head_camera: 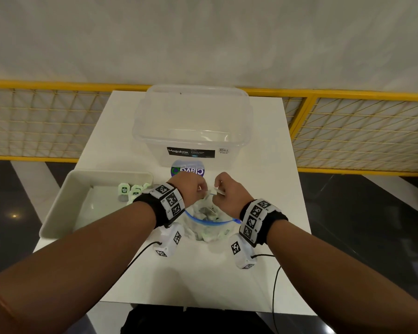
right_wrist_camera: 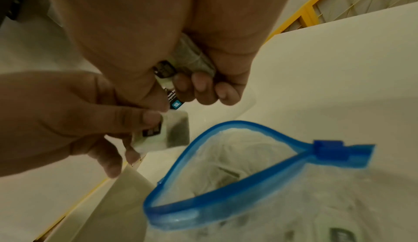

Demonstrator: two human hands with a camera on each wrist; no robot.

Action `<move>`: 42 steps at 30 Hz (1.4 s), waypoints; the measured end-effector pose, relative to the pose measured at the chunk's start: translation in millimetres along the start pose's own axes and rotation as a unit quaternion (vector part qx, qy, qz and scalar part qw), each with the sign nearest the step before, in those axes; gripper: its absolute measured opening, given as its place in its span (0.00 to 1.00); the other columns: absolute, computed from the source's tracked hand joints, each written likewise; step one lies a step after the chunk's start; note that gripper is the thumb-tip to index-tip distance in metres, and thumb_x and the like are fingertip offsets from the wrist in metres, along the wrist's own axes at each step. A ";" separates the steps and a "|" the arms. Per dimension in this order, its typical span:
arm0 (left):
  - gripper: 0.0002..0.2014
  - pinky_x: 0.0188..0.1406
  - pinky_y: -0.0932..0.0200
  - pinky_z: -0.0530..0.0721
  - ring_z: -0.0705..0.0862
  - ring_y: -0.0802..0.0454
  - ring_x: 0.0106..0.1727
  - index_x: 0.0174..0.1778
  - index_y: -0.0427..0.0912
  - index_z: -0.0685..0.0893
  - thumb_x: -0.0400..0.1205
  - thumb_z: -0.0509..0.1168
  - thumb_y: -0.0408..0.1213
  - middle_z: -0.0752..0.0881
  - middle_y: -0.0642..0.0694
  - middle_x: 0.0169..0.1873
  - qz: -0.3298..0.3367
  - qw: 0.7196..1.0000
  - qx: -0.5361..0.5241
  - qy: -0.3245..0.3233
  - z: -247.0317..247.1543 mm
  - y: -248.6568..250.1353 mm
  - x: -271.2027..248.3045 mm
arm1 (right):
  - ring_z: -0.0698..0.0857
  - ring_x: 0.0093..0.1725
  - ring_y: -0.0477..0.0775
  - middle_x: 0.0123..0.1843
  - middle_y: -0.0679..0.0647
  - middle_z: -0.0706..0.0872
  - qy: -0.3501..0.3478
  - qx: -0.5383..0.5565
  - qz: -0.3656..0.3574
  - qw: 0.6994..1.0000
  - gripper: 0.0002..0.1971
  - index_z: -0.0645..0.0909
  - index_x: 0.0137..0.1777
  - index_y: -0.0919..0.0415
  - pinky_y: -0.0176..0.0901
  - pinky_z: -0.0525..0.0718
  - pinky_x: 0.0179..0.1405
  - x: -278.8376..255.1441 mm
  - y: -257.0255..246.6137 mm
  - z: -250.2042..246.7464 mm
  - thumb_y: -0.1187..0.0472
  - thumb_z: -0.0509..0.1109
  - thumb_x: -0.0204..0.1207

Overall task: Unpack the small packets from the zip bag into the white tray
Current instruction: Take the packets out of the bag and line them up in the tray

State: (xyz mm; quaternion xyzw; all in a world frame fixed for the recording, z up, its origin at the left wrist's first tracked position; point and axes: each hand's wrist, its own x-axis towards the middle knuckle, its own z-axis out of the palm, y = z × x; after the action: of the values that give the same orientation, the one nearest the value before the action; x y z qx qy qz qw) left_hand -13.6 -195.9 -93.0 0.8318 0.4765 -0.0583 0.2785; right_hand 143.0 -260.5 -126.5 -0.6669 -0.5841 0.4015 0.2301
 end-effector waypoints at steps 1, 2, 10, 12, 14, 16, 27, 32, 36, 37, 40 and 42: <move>0.08 0.46 0.63 0.78 0.81 0.54 0.40 0.51 0.47 0.87 0.81 0.67 0.43 0.88 0.50 0.43 0.021 1.000 0.003 0.007 -7.0 -0.7 -1.9 | 0.74 0.31 0.48 0.32 0.47 0.76 -0.008 0.002 -0.006 1.000 0.13 0.72 0.54 0.54 0.37 0.73 0.33 1.1 -4.5 1.6 0.62 0.70 0.72; 0.07 0.46 0.63 0.77 0.81 0.54 0.42 0.50 0.48 0.88 0.80 0.68 0.43 0.86 0.53 0.40 0.040 0.999 0.004 0.018 -14.2 -2.0 -4.3 | 0.76 0.32 0.45 0.33 0.45 0.78 -0.012 -0.003 -0.011 1.000 0.14 0.75 0.56 0.53 0.36 0.74 0.35 2.0 -10.7 3.0 0.61 0.72 0.72; 0.09 0.45 0.64 0.80 0.78 0.61 0.34 0.48 0.47 0.88 0.73 0.76 0.37 0.82 0.55 0.35 0.075 0.993 -0.051 0.070 -68.8 -28.9 -30.5 | 0.75 0.31 0.43 0.31 0.46 0.81 0.063 0.031 -0.024 0.997 0.06 0.83 0.39 0.50 0.34 0.71 0.33 16.0 -57.4 24.4 0.51 0.77 0.72; 0.08 0.48 0.61 0.83 0.82 0.57 0.39 0.49 0.46 0.88 0.75 0.75 0.37 0.85 0.53 0.38 0.064 0.995 -0.040 0.069 -80.9 -38.4 -37.0 | 0.79 0.34 0.46 0.36 0.49 0.86 0.063 0.051 -0.027 0.996 0.05 0.84 0.38 0.46 0.38 0.76 0.37 20.5 -68.7 32.8 0.52 0.78 0.70; 0.07 0.49 0.60 0.83 0.84 0.54 0.43 0.49 0.46 0.89 0.76 0.73 0.37 0.86 0.52 0.40 0.076 0.995 -0.013 0.061 -93.0 -47.7 -42.8 | 0.85 0.40 0.49 0.41 0.48 0.89 0.063 0.071 -0.033 0.995 0.04 0.85 0.40 0.45 0.46 0.84 0.45 26.2 -81.2 41.4 0.53 0.78 0.68; 0.07 0.48 0.60 0.81 0.85 0.53 0.44 0.49 0.46 0.89 0.76 0.72 0.37 0.87 0.52 0.40 0.092 0.994 0.020 0.051 -103.8 -56.8 -48.1 | 0.84 0.38 0.48 0.38 0.48 0.89 0.063 0.092 -0.039 0.993 0.05 0.88 0.42 0.51 0.44 0.84 0.44 30.5 -94.5 48.2 0.53 0.78 0.68; 0.05 0.47 0.66 0.79 0.85 0.56 0.42 0.47 0.44 0.90 0.77 0.72 0.36 0.90 0.50 0.40 0.100 0.993 0.023 0.052 -127.4 -115.3 -64.6 | 0.69 0.22 0.38 0.23 0.41 0.72 0.043 0.081 -0.033 0.995 0.15 0.77 0.29 0.48 0.29 0.68 0.26 47.4 -136.8 99.2 0.58 0.78 0.72; 0.04 0.45 0.63 0.81 0.85 0.55 0.41 0.45 0.43 0.90 0.77 0.71 0.35 0.89 0.51 0.38 0.097 0.994 0.012 0.045 -123.2 -143.3 -70.8 | 0.78 0.31 0.43 0.33 0.49 0.83 0.020 0.050 -0.023 0.998 0.05 0.86 0.41 0.59 0.36 0.76 0.37 51.7 -144.7 117.6 0.58 0.77 0.72; 0.03 0.40 0.67 0.76 0.82 0.57 0.38 0.45 0.46 0.88 0.78 0.70 0.36 0.87 0.54 0.36 0.108 0.993 -0.001 0.039 -119.7 -160.8 -74.2 | 0.77 0.30 0.42 0.30 0.47 0.81 0.007 0.008 -0.032 0.999 0.04 0.84 0.39 0.54 0.36 0.76 0.34 57.0 -151.5 124.2 0.58 0.77 0.71; 0.03 0.40 0.66 0.75 0.81 0.58 0.37 0.45 0.47 0.88 0.78 0.70 0.36 0.88 0.53 0.37 0.105 0.994 -0.002 0.040 -119.5 -165.9 -73.7 | 0.79 0.32 0.45 0.32 0.48 0.82 0.006 0.000 -0.026 1.000 0.03 0.84 0.43 0.54 0.39 0.78 0.36 57.6 -153.1 125.9 0.59 0.75 0.72; 0.04 0.44 0.63 0.77 0.83 0.57 0.41 0.44 0.49 0.88 0.78 0.69 0.37 0.89 0.54 0.41 0.077 0.996 0.040 0.033 -120.4 -184.0 -68.1 | 0.76 0.30 0.50 0.33 0.51 0.78 0.013 0.037 0.018 0.999 0.12 0.74 0.58 0.61 0.42 0.76 0.32 56.9 -153.4 130.9 0.65 0.67 0.76; 0.04 0.48 0.61 0.80 0.85 0.54 0.47 0.45 0.50 0.88 0.78 0.69 0.37 0.89 0.53 0.44 0.045 0.995 0.090 0.005 -118.1 -197.2 -60.5 | 0.73 0.30 0.51 0.32 0.52 0.75 0.024 0.068 0.037 0.997 0.08 0.69 0.53 0.61 0.43 0.73 0.32 57.0 -151.1 131.6 0.66 0.65 0.77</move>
State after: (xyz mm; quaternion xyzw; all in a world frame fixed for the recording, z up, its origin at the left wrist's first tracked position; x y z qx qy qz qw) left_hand -228.8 -103.6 -52.5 0.8741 0.4331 -0.0844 0.2030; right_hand -52.9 -194.8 -99.7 -0.6804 -0.5245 0.4325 0.2738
